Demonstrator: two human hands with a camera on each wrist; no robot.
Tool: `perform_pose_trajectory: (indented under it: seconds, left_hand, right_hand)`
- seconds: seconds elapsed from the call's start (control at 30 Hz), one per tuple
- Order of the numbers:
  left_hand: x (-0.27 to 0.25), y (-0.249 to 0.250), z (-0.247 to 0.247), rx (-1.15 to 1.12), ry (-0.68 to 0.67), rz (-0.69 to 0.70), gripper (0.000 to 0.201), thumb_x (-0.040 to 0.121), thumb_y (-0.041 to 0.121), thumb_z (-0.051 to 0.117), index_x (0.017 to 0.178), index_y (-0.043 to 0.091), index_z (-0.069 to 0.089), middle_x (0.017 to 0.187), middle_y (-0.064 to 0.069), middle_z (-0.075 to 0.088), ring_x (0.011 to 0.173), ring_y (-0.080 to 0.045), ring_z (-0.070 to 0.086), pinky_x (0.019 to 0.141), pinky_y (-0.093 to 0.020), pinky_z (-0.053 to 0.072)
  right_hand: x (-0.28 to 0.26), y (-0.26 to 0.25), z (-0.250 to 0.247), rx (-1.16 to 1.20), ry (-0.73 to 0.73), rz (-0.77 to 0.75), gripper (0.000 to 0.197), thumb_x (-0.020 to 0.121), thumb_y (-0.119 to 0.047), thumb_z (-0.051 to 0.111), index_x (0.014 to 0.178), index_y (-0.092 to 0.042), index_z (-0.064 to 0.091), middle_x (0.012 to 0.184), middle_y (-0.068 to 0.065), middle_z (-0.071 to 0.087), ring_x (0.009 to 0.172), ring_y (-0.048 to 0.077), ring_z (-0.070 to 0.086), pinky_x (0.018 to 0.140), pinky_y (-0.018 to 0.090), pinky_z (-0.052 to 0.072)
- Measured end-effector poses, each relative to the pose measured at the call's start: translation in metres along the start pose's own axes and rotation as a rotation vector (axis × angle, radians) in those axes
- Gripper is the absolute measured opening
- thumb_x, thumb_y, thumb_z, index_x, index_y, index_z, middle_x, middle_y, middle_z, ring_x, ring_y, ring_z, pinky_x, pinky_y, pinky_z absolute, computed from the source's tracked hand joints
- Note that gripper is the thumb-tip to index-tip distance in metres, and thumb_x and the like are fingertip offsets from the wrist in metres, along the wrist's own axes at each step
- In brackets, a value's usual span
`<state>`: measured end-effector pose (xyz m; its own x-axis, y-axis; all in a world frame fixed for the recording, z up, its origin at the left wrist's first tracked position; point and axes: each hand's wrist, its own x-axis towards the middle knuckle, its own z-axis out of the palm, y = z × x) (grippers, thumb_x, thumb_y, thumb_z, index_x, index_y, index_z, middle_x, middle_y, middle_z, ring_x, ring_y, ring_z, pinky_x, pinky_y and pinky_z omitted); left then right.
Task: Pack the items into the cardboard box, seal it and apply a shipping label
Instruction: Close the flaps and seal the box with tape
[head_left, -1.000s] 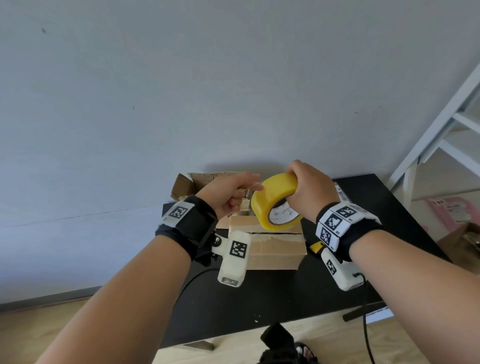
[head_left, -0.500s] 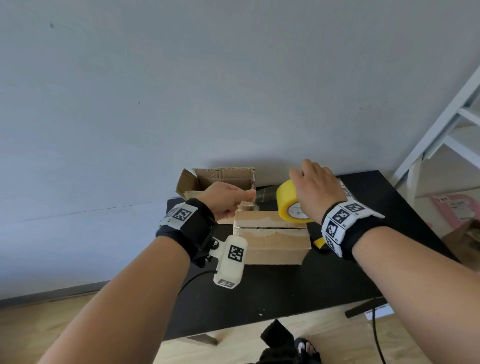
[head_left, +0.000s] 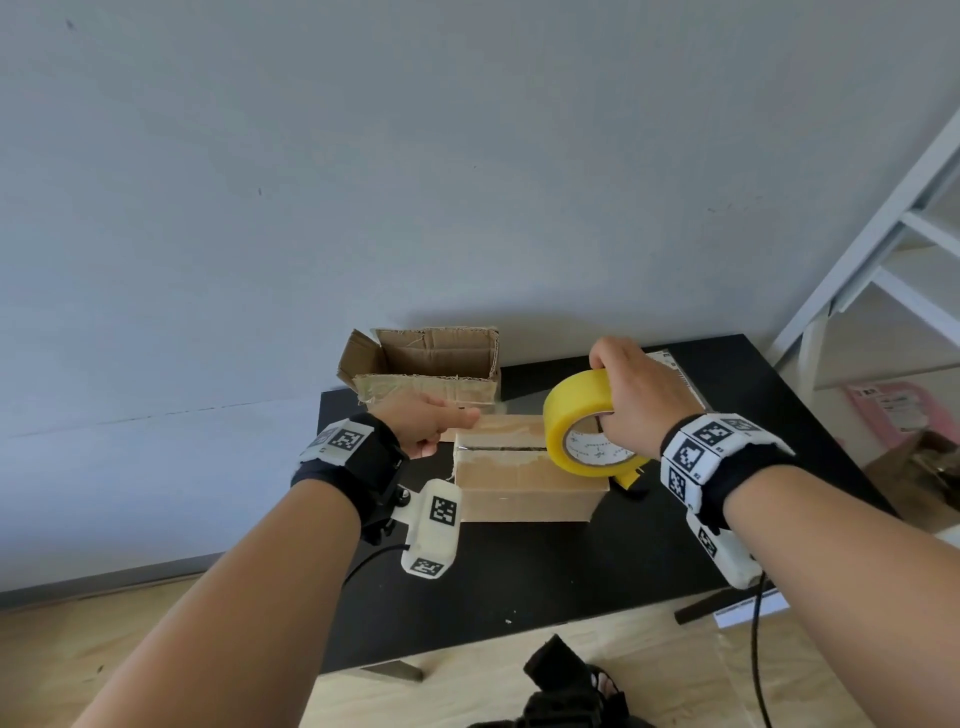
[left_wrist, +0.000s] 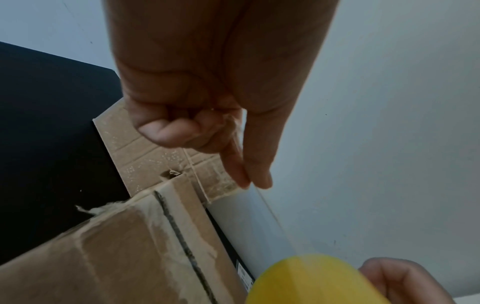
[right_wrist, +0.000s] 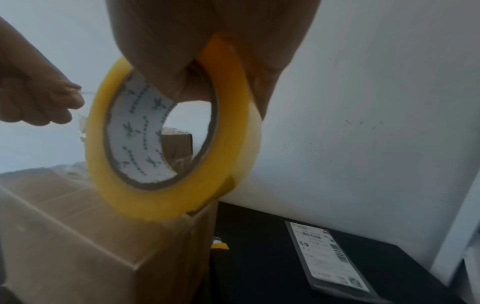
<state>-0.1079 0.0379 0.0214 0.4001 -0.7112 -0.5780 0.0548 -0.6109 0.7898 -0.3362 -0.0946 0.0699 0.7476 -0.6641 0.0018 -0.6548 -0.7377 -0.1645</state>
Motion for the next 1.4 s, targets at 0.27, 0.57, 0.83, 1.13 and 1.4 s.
perform_pose_trajectory:
  seconds: [0.27, 0.57, 0.83, 1.13, 1.4]
  left_hand:
    - [0.018, -0.011, 0.006, 0.012, 0.071, 0.015, 0.025, 0.073, 0.026, 0.083, 0.084, 0.011, 0.065, 0.06, 0.002, 0.05, 0.05, -0.01, 0.042, 0.051, -0.022, 0.042]
    - [0.022, -0.022, 0.019, 0.33, 0.249, 0.147, 0.027, 0.075, 0.033, 0.08, 0.077, 0.012, 0.063, 0.067, 0.004, 0.057, 0.066, -0.013, 0.054, 0.069, -0.032, 0.051]
    - [0.023, -0.032, 0.018, 0.363, 0.289, 0.109, 0.03, 0.076, 0.038, 0.079, 0.073, 0.014, 0.062, 0.067, 0.001, 0.058, 0.063, -0.012, 0.053, 0.056, -0.025, 0.044]
    - [0.036, -0.049, 0.017, 0.201, 0.265, 0.015, 0.026, 0.08, 0.035, 0.076, 0.08, 0.014, 0.061, 0.077, 0.0, 0.063, 0.074, -0.016, 0.063, 0.08, -0.034, 0.058]
    - [0.032, -0.084, 0.016, -0.395, 0.09, -0.029, 0.006, 0.088, 0.002, 0.064, 0.093, 0.006, 0.066, 0.086, -0.01, 0.071, 0.077, -0.016, 0.069, 0.065, -0.022, 0.058]
  right_hand:
    - [-0.002, 0.004, -0.012, -0.088, -0.098, -0.192, 0.066, 0.074, -0.058, 0.068, 0.126, -0.029, 0.04, 0.114, -0.003, 0.043, 0.097, 0.017, 0.049, 0.076, 0.029, 0.039]
    - [0.014, -0.027, -0.009, -0.396, -0.254, -0.368, 0.048, 0.084, -0.061, 0.053, 0.121, -0.031, 0.05, 0.108, -0.002, 0.048, 0.099, 0.019, 0.049, 0.071, 0.03, 0.033]
    - [0.029, -0.046, 0.0, -0.462, -0.289, -0.42, 0.041, 0.086, -0.052, 0.056, 0.116, -0.025, 0.054, 0.106, 0.001, 0.05, 0.1, 0.022, 0.05, 0.077, 0.035, 0.043]
    - [0.039, -0.055, 0.006, -0.493, -0.333, -0.44, 0.043, 0.086, -0.053, 0.056, 0.116, -0.024, 0.056, 0.106, 0.001, 0.052, 0.099, 0.02, 0.05, 0.076, 0.034, 0.042]
    - [0.042, -0.057, 0.011, -0.5, -0.352, -0.43, 0.045, 0.085, -0.054, 0.057, 0.116, -0.022, 0.056, 0.106, 0.001, 0.052, 0.098, 0.021, 0.05, 0.072, 0.033, 0.04]
